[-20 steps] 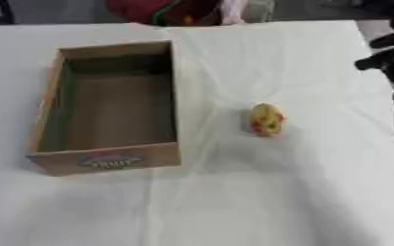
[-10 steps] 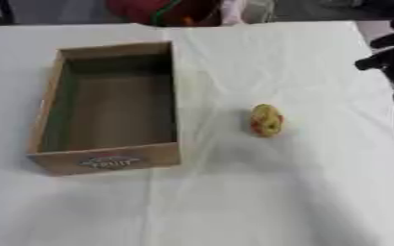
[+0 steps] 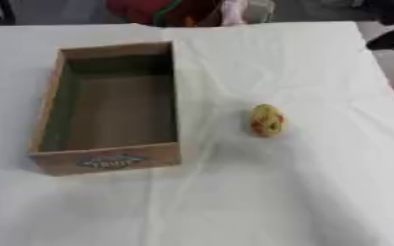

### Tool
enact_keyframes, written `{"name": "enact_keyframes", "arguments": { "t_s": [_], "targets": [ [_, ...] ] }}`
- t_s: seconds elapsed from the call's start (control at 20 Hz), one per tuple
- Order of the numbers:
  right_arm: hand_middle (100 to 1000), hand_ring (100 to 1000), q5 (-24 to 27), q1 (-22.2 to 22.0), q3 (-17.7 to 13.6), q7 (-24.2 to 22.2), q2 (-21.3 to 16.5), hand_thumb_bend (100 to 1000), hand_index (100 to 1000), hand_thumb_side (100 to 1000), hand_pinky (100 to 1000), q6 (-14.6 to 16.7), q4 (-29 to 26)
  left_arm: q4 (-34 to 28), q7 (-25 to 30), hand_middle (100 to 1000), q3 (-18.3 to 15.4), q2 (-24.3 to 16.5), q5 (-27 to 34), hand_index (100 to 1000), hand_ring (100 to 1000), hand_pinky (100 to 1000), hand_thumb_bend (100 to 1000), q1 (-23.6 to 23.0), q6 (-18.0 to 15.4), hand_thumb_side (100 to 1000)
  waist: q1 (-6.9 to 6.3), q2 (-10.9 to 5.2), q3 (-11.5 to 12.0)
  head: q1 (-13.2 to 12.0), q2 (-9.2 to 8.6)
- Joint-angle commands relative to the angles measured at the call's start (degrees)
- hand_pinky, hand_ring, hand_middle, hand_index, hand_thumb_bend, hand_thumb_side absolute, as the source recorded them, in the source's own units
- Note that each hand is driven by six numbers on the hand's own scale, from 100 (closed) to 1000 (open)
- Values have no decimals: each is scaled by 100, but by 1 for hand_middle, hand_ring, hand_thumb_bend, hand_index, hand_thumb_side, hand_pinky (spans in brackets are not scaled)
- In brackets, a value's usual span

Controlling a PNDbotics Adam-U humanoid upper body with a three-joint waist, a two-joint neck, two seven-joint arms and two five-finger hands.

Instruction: Pick up objects on the table and place them in the box.

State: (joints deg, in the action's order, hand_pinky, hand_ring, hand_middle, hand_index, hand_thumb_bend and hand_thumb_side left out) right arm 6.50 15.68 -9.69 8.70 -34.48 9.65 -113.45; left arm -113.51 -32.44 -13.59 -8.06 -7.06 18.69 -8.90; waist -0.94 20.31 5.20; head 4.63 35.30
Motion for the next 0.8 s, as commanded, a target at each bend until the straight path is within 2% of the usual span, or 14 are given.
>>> {"name": "enact_keyframes", "arguments": {
  "t_s": [0.05,0.4,0.65,0.8],
  "targets": [
    [656,572,-539,159,97,14,-522,100,831,803,641,-275,-114,-108,20,485,-7,-89,-10,675,394,378,100,22,-3,853,11,-128,17,29,67],
    [730,638,-1766,575,480,-592,-1453,100,867,888,683,-1108,-114,-108,53,485,18,-84,7,675,394,378,100,7,4,854,24,-132,56,220,126],
    [771,690,-2391,831,761,-1229,-2113,184,882,972,706,-1610,-114,-108,75,485,37,-89,18,674,393,378,100,-7,8,853,28,-146,97,259,174],
    [787,711,-2634,963,965,-1595,-2405,242,893,972,714,-1776,-114,-108,95,485,54,-90,29,675,394,378,100,-9,12,853,29,-155,113,267,214]
  ]
}}
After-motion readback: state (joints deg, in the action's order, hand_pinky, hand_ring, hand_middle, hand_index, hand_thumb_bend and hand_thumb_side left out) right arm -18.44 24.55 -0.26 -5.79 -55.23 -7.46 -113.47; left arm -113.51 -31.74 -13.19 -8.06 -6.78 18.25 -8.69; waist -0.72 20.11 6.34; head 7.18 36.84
